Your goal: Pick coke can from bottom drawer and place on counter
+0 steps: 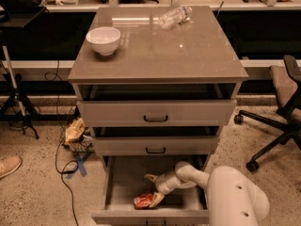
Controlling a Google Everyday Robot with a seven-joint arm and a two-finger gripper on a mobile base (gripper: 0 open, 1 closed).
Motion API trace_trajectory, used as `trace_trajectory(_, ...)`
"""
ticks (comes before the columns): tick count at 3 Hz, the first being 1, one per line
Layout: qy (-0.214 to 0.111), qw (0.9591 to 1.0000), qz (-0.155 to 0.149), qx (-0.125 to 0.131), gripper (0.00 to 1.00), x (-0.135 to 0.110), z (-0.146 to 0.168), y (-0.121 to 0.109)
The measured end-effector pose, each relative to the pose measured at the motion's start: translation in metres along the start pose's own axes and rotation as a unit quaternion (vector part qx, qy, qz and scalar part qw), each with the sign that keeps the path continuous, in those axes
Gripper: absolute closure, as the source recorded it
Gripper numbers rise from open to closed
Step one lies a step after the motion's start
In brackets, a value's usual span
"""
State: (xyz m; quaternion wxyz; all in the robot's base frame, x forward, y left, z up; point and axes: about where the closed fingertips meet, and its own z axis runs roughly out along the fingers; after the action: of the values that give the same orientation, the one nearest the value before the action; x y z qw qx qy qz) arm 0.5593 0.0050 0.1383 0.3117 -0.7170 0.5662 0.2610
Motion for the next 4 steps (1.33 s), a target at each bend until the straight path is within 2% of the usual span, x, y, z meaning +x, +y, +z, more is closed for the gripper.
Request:
trace_trajectory(3, -0.019, 0.9992, -0.001, -0.034, 0.89, -0.008, 0.016, 0.015)
trace_trajectory(4, -0.064, 0.9973, -0.019, -0.032, 1.00, -0.030, -0.015, 0.015)
